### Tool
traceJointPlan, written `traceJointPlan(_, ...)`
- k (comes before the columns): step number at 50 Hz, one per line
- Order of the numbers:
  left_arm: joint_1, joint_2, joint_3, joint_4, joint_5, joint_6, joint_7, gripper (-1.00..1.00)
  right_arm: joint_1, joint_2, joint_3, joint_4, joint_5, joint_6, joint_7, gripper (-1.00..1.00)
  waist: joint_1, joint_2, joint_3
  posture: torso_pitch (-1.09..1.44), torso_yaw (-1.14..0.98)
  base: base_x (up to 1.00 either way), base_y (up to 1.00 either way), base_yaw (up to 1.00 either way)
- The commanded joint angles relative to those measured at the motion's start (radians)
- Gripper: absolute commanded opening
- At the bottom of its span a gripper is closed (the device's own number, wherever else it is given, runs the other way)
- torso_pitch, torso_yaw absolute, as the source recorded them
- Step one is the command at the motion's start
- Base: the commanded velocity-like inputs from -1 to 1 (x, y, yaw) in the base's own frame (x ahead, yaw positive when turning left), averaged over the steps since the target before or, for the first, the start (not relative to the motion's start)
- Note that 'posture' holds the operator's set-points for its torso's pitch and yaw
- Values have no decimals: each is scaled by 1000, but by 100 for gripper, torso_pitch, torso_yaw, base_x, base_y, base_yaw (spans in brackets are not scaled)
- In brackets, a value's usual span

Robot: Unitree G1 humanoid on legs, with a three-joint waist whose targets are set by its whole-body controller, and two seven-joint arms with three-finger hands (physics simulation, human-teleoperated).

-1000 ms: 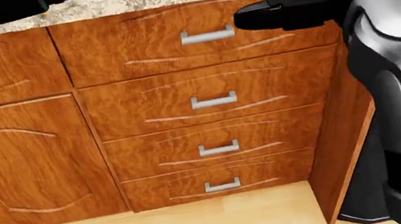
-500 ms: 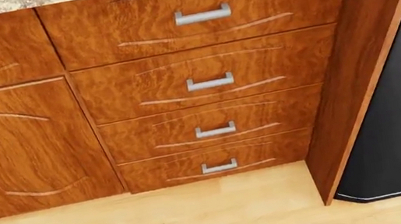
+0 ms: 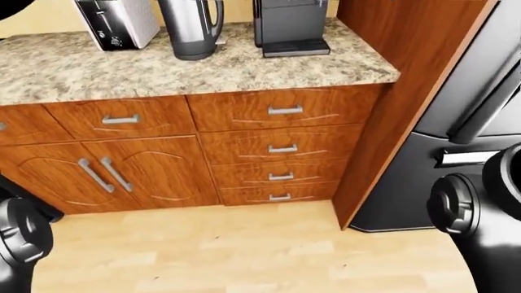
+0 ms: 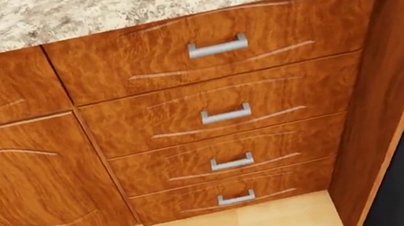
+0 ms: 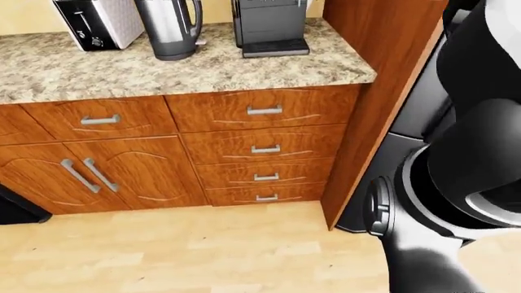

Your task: Close the lid of the electric kettle.

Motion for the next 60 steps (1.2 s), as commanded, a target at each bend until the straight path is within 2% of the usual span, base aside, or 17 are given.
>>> traceJointPlan(1,-25,13,19,-5,10,-20,10,100,-36,-14,-2,-10,-9,-20,10,100,-4,17,-25,0,0,45,0,0)
traceJointPlan(9,-19,30,29,-54,-18,-50,-37,100,-33,-2,4,-10,-43,-27,30,100,9,-17,-30,0,0,39,0,0)
traceJointPlan(13,-9,42,27,-53,-4,-67,-50,100,-35,8,0,-16,-50,-34,43,100,5,-102,-44,0,0,9,0,0)
traceJointPlan(14,-10,45,27,-53,-4,-69,-51,100,-35,9,-1,-17,-52,-34,44,100,15,-82,-34,0,0,0,0,0)
traceJointPlan(16,-11,50,25,-54,-3,-72,-51,100,-35,11,-2,-17,-55,-38,48,100,9,-100,-12,0,0,0,0,0)
traceJointPlan(22,-9,55,27,-55,-2,-81,-57,100,-36,9,10,-23,-70,-39,54,100,10,-80,28,0,0,0,0,0)
traceJointPlan(24,-7,52,23,-54,3,-84,-61,100,-30,-1,21,-16,-82,-46,62,100,2,-61,26,0,0,0,0,0)
traceJointPlan(26,-8,54,24,-54,-1,-84,-59,100,-30,0,28,-22,-91,-41,71,100,-5,5,-19,0,0,0,12,0)
traceJointPlan(29,-4,58,26,-50,6,-87,-63,100,-30,15,26,-23,-106,-46,79,100,22,-77,0,0,0,0,38,0)
traceJointPlan(31,-4,58,25,-51,8,-87,-64,100,-30,17,26,-24,-112,-46,83,100,5,-15,-28,0,0,0,0,0)
traceJointPlan(40,1,52,24,-52,12,-85,-66,100,-28,25,29,-19,-138,-53,100,100,0,-55,-10,0,0,0,0,0)
traceJointPlan(45,-1,57,27,-51,6,-85,-65,100,-27,25,31,-19,-152,-57,111,100,3,-31,-54,0,0,2,0,0)
traceJointPlan(50,-3,60,27,-51,4,-86,-65,100,-28,30,35,-22,-166,-54,120,100,7,-17,-38,0,0,12,3,0)
traceJointPlan(53,-1,59,27,-50,7,-87,-67,100,-28,37,33,-24,-172,-55,124,100,8,-39,-39,0,0,12,5,0)
traceJointPlan(56,-4,60,26,-52,3,-86,-64,100,-26,39,34,-27,-177,-54,129,100,14,-102,-39,0,0,12,6,0)
traceJointPlan(57,-1,59,25,-52,5,-87,-64,100,-23,41,33,-24,-180,-58,130,100,8,-74,-45,0,0,13,5,0)
traceJointPlan(60,2,57,26,-53,7,-87,-67,100,-26,42,35,-26,-185,-55,133,100,10,-87,-48,0,0,12,5,0)
